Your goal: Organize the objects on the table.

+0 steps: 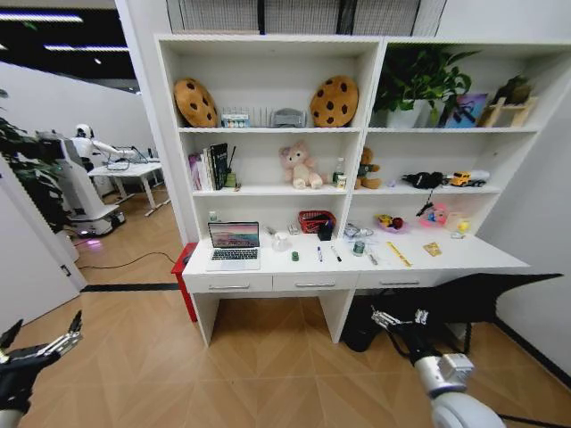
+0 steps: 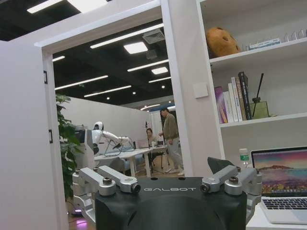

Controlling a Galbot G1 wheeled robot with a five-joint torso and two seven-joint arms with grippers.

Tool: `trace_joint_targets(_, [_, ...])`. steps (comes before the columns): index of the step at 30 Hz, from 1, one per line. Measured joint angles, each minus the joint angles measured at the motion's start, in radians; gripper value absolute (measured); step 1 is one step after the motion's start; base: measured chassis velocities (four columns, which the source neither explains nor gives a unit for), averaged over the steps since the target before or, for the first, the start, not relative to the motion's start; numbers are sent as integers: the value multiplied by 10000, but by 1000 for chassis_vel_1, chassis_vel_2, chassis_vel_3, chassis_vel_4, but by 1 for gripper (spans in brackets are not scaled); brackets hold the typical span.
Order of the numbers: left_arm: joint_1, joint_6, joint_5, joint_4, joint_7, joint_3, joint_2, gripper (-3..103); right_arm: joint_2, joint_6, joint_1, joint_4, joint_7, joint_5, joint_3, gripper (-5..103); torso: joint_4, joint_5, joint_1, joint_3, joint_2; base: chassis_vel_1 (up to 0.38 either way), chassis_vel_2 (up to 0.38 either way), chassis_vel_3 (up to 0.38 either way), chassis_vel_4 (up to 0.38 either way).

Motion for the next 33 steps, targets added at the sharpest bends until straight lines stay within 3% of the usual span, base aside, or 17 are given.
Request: trace_joint_targets(33, [-30,-204,40,372,50,146,-203,100,73,-158,199,-36,34,-29,-292,100,0,0,-1,-1,0,0,0,0,0])
